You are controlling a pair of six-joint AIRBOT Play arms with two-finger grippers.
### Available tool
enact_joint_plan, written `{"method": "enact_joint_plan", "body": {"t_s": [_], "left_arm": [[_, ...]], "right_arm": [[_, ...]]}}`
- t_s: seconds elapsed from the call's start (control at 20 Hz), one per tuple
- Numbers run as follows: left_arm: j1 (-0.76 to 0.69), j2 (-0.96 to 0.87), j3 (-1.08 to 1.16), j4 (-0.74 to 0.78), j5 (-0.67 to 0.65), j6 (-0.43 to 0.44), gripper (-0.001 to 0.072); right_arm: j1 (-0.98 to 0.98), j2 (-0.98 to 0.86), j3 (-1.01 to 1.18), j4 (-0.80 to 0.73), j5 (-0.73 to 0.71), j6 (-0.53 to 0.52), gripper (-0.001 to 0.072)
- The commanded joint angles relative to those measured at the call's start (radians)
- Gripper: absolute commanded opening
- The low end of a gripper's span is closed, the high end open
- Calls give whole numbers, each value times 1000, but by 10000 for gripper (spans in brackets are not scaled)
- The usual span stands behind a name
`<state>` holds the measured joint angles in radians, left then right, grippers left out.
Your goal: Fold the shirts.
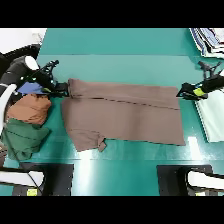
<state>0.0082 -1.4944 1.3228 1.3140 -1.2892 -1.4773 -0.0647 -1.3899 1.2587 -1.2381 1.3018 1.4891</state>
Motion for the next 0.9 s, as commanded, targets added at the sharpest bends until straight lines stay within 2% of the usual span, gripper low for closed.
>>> {"method": "enact_joint_plan", "body": {"t_s": [0.0, 0.2, 0.35, 0.65, 0.8, 0.85], "left_arm": [[-2, 231, -243, 16, -25, -15, 480], [-2, 497, -658, -167, 12, -23, 480], [-2, 595, -839, -235, 80, -42, 480], [-2, 602, -958, -411, 250, 21, 479], [-2, 602, -965, -438, 286, 38, 478], [-2, 602, -964, -439, 280, 37, 409]], "right_arm": [[-24, 122, -9, 40, 82, -29, 416], [-5, 229, -9, 42, 62, -32, 416], [9, 258, -8, 42, 54, -32, 416], [9, 262, -9, 43, 72, -32, 411], [9, 262, -8, 43, 79, -32, 411], [9, 262, -9, 42, 99, -32, 411]]}}
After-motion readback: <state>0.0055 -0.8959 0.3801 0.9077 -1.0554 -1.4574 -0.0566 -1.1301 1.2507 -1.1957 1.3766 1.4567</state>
